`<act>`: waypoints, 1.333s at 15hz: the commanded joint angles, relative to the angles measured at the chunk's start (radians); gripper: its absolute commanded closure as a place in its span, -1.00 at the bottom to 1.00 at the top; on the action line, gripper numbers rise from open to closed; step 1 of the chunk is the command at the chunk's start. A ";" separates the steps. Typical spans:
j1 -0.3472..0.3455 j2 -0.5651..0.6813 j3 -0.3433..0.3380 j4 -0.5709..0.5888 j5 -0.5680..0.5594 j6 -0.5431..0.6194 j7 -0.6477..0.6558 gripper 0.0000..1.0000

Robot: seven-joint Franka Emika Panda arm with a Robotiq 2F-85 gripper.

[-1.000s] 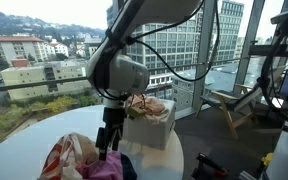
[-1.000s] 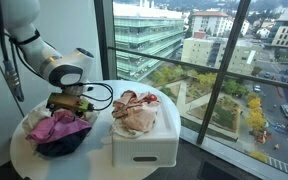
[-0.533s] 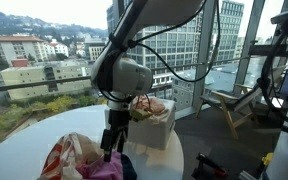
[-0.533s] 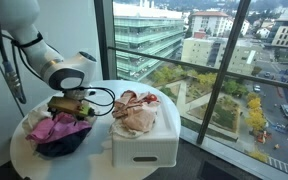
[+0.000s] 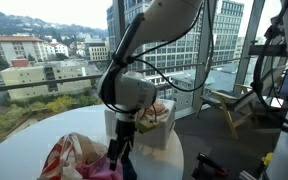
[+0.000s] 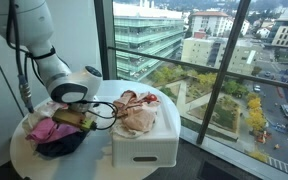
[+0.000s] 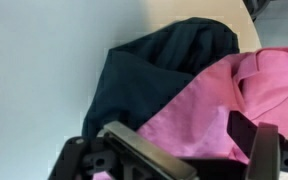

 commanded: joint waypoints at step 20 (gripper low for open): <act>-0.004 0.082 0.058 -0.080 0.104 0.348 -0.157 -0.46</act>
